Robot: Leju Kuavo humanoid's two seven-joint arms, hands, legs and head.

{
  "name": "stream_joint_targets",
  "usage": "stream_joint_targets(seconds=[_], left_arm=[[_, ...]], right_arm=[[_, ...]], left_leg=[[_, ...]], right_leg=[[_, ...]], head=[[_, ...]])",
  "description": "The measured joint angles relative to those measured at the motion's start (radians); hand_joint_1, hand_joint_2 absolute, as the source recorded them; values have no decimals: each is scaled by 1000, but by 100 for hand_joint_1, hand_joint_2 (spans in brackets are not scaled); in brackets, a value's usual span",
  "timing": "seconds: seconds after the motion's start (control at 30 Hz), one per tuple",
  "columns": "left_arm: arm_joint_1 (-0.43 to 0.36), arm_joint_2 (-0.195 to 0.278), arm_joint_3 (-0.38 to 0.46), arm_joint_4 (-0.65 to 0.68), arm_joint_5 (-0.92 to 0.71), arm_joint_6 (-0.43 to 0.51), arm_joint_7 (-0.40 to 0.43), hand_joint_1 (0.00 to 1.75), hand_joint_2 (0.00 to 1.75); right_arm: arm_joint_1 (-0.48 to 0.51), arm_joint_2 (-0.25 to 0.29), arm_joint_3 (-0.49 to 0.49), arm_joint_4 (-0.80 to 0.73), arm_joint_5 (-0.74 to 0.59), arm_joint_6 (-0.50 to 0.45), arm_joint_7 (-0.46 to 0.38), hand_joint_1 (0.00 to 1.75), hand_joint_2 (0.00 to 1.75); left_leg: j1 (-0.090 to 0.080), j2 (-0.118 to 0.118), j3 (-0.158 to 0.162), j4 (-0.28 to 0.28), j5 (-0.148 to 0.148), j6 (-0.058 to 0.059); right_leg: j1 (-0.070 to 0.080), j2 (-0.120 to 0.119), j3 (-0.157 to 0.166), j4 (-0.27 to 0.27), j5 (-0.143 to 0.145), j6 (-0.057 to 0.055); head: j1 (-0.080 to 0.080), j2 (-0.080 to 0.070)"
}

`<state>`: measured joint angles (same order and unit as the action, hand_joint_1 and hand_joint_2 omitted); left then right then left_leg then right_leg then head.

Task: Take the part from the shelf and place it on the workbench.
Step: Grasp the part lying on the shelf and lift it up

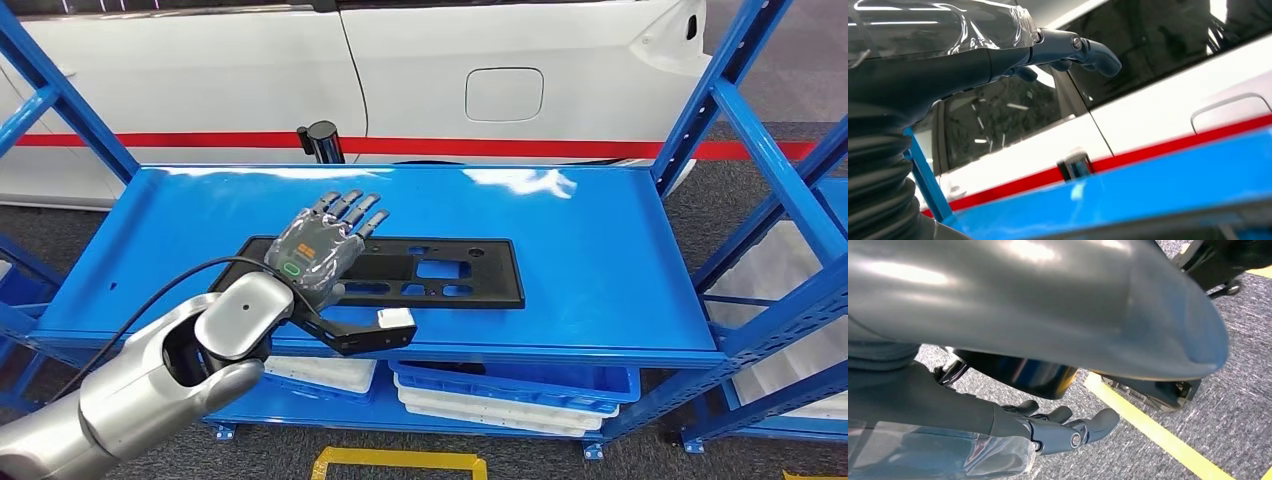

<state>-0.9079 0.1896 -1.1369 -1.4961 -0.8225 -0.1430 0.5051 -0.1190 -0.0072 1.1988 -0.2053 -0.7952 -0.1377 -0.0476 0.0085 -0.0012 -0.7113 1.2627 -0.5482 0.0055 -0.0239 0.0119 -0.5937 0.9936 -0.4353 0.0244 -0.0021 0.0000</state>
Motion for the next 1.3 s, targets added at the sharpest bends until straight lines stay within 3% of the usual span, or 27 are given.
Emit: stream_joint_targets(seconds=[0.03, 0.07, 0.13, 0.2, 0.33, 0.4, 0.47, 0.5, 0.53, 0.57, 0.67, 0.73, 0.8, 0.87, 0.9, 0.97, 1.03, 1.07, 1.1, 1.2, 1.23, 1.3], left_arm=[[9, 1, -3, 0, 0, -2, 0, 0, 175], [15, 2, -6, -1, 0, -4, 0, 0, 175], [22, 4, -9, -1, 0, -7, 0, 0, 175], [27, 6, -10, -1, 0, -9, 0, 0, 175], [46, 12, -11, -1, 2, -18, 2, 0, 175], [51, 13, -10, -1, 5, -20, 4, 0, 175], [61, 17, -10, 0, 12, -21, 6, 0, 175], [68, 19, -9, 1, 16, -21, 7, 0, 175], [74, 21, -8, 2, 19, -21, 8, 0, 175], [78, 24, -6, 3, 20, -21, 10, 0, 175], [80, 30, 3, 7, 24, -21, 14, 0, 175], [81, 35, 9, 9, 32, -21, 17, 0, 175], [82, 41, 15, 14, 45, -20, 25, 0, 175], [83, 51, 25, 23, 59, -16, 33, 0, 175], [83, 57, 31, 30, 66, -11, 36, 0, 175], [86, 71, 43, 53, 80, 2, 41, 0, 175], [93, 87, 51, 82, 92, 14, 43, 0, 175], [96, 94, 56, 97, 97, 20, 43, 0, 175], [98, 100, 60, 111, 101, 26, 44, 0, 175], [98, 114, 77, 145, 111, 40, 45, 0, 175], [98, 117, 81, 155, 114, 44, 46, 0, 175], [101, 123, 87, 174, 121, 49, 48, 0, 175]], right_arm=[[0, 0, 0, 0, 0, 0, 0, 0, 0], [0, 0, 0, 0, -1, 0, 0, 0, 0], [0, 0, 0, 0, -2, 0, 0, 0, 0], [0, 0, -1, 0, -3, 0, 0, 0, 0], [0, 0, -1, 0, -4, 0, 1, 0, 0], [0, 0, -1, 0, -4, 0, 1, 0, 0], [0, 0, -1, 0, -4, 0, 1, 0, 0], [1, 0, -1, 0, -3, 0, 2, 0, 0], [1, 0, -1, 0, -2, 0, 2, 0, 0], [2, 0, -1, 0, -2, 0, 3, 0, 0], [0, -1, -1, 0, -1, 0, 4, 0, 0], [0, -2, -1, 0, 0, 0, 4, 0, 0], [1, -2, -1, 0, 1, 0, 4, 0, 0], [0, -2, -1, 0, 3, 0, 4, 0, 0], [-1, -2, -1, 0, 5, 0, 4, 0, 0], [-1, -2, -1, 0, 10, 0, 5, 0, 0], [1, -3, -1, 0, 14, 0, 6, 0, 0], [1, -3, -1, 0, 16, 0, 7, 0, 0], [1, -2, 0, 0, 18, 0, 8, 0, 0], [-1, -3, 0, 0, 23, 0, 11, 0, 0], [-1, -3, 0, 0, 24, 0, 12, 0, 0], [-1, -3, 0, 0, 27, 0, 14, 0, 0]], left_leg=[[0, 0, -7, 14, 3, 1], [0, 0, 8, -19, 26, 3], [-1, 0, 76, -165, 90, 10], [-6, -1, 124, -269, 125, 16], [-11, -1, 135, -293, 134, 34], [-7, 0, 142, -302, 140, 45], [-11, 0, 143, -302, 140, 51], [-12, 0, 143, -302, 140, 52], [-14, 0, 143, -302, 139, 52], [-14, -1, 144, -302, 139, 53], [-17, -3, 146, -299, 136, 49], [-20, -4, 144, -298, 134, 43], [-19, -4, 142, -298, 134, 35], [-14, -4, 131, -275, 115, 24], [-11, -3, 114, -235, 92, 17], [-6, -3, 52, -99, 29, 3], [0, -3, 4, 0, 1, -5], [3, -3, 6, -8, 15, -8], [7, -3, 28, -57, 43, -10], [9, -5, 124, -258, 123, -11], [7, -6, 137, -287, 130, -6], [1, -8, 137, -294, 133, 9]], right_leg=[[0, 1, 0, 0, 0, 0], [0, 2, 0, 0, 0, 0], [1, 3, 2, 0, -1, 1], [3, 4, 1, 0, -1, 7], [1, 3, 1, 0, -6, 28], [1, 0, -27, 65, -49, 33], [3, -1, -90, 204, -113, 33], [3, -1, -119, 262, -132, 33], [3, -1, -132, 286, -132, 33], [3, -1, -124, 267, -112, 31], [5, -3, -25, 63, -16, 24], [9, -5, 8, -9, 3, 19], [11, -3, 8, -15, 5, 13], [9, -3, 8, -19, 9, 4], [7, -3, 8, -21, 11, 0], [6, -3, 7, -21, 12, -4], [5, -3, 7, -21, 12, -5], [5, -3, 7, -21, 12, -5], [4, -3, 8, -20, 12, -4], [5, -2, 8, -20, 11, 6], [7, -1, 7, -20, 12, 11], [6, 0, 6, -23, 15, 22]], head=[[0, 0], [0, 0], [-1, 0], [0, 0], [0, 0], [2, 0], [4, 0], [4, 0], [4, 0], [5, 0], [5, 0], [5, 0], [4, 0], [4, 0], [3, 0], [1, 0], [0, 0], [0, 0], [0, 0], [0, 0], [1, 0], [2, 0]])
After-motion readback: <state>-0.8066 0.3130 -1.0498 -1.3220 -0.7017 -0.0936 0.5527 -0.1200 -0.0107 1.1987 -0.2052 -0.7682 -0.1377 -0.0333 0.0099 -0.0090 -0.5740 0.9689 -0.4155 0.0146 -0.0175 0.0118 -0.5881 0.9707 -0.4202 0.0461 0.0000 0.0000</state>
